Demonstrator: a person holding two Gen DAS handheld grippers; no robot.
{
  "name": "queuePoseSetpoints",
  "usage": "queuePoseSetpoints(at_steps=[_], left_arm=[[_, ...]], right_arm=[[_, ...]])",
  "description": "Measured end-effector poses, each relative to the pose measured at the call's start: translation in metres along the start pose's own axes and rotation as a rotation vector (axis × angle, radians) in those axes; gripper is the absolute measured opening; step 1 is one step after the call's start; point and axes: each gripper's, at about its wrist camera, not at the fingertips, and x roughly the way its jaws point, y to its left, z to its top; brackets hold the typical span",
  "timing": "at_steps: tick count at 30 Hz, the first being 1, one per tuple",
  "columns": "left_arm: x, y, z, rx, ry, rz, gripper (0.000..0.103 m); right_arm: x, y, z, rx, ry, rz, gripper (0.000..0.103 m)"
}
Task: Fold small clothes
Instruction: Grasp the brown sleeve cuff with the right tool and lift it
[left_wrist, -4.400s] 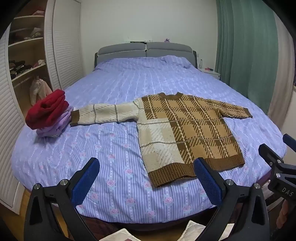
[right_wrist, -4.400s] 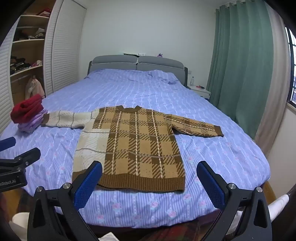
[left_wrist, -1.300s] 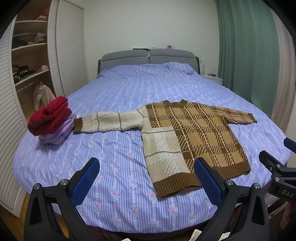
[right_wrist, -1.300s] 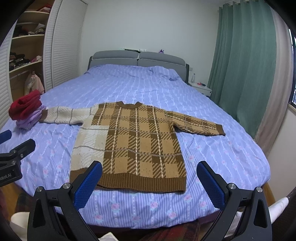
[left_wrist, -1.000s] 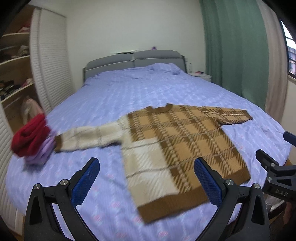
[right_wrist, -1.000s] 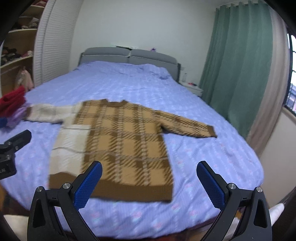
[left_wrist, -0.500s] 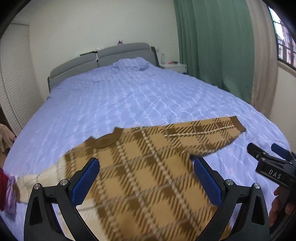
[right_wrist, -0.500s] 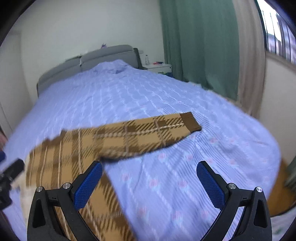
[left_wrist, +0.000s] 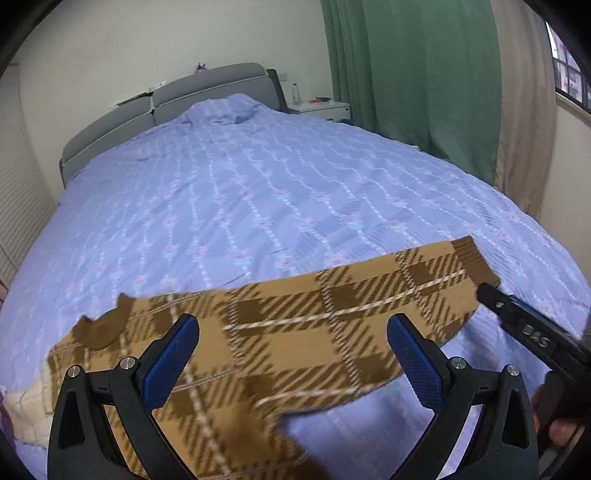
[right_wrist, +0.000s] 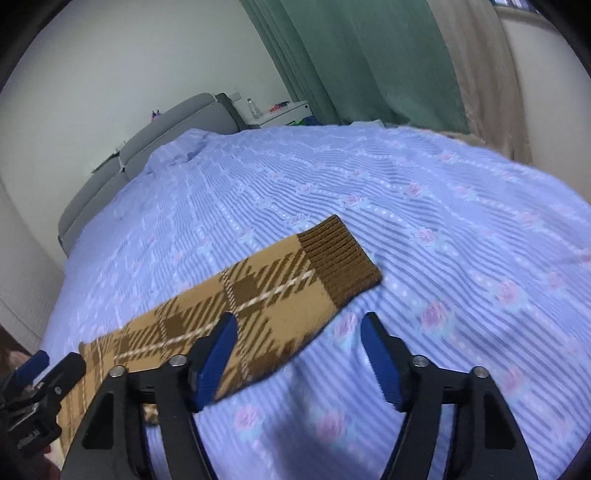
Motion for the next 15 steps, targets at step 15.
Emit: queuePoseSetpoints(at_steps=[15], left_arm=[[0.030, 0.019, -0.006, -0.038, 0.029, 0.038, 0.103]], right_arm=[[0.081, -0.020, 0.022, 0.059, 0.060, -0.041, 0.033]])
